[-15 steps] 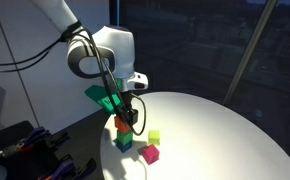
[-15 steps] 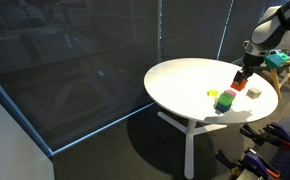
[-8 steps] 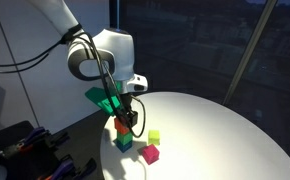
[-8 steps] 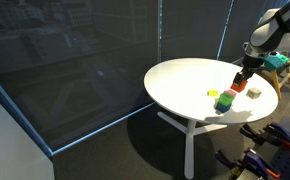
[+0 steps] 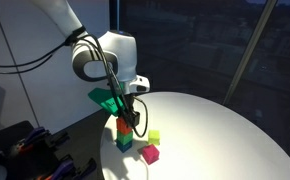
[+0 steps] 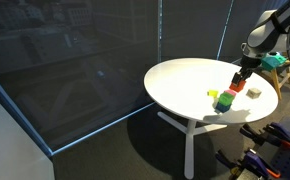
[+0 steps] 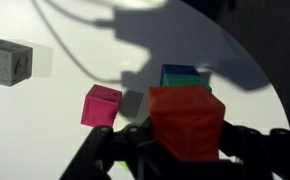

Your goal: Put the orange block on the green block

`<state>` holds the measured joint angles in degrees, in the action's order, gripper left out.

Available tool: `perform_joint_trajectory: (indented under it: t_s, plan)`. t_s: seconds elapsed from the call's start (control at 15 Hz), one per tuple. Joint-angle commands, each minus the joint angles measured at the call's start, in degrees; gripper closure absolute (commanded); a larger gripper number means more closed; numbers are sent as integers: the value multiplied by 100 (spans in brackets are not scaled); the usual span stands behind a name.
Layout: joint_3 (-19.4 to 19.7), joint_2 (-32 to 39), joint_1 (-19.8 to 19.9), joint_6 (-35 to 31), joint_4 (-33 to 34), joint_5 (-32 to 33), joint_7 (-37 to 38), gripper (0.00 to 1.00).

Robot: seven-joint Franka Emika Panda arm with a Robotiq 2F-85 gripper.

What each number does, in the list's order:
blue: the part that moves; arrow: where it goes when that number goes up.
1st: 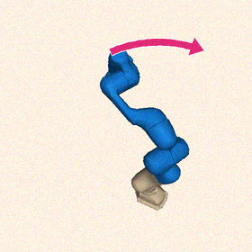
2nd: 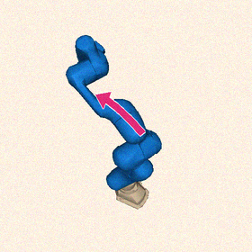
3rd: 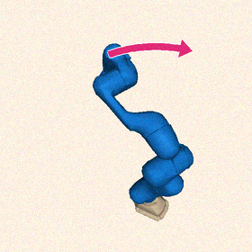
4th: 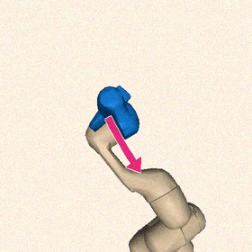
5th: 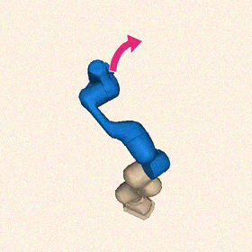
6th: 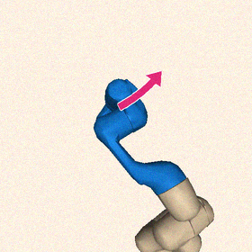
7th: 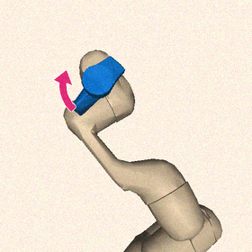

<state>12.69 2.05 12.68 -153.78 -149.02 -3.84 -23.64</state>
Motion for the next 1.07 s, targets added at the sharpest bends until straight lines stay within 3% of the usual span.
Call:
perform_joint_trajectory:
  t_s: [0.0,1.0]
  plan:
    - [-76,123,-14,42,214,-49,175,79]
    - [-266,495,7,68,375,-14,350,79]
